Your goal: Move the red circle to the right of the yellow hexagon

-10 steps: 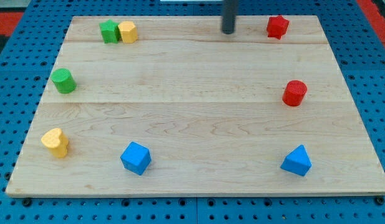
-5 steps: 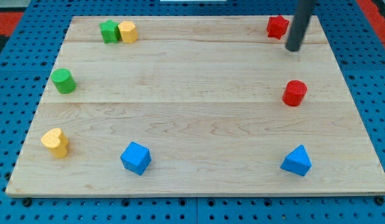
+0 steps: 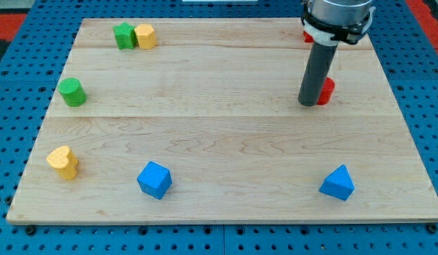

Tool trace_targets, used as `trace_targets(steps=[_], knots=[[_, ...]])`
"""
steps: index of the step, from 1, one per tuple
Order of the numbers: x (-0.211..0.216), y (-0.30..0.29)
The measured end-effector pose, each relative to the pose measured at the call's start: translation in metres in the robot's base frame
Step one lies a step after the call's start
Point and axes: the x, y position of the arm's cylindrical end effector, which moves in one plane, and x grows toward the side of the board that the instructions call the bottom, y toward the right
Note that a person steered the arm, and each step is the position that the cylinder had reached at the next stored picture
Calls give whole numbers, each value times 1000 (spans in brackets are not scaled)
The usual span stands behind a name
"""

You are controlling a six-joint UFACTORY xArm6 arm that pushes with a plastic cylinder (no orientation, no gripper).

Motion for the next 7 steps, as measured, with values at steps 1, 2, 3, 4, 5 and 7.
trace_targets(steps=[1, 2, 3, 4, 5, 7], knots=[[13, 17], [-4, 57], [-27, 42], [-47, -15], [-56, -12], [-140, 12]])
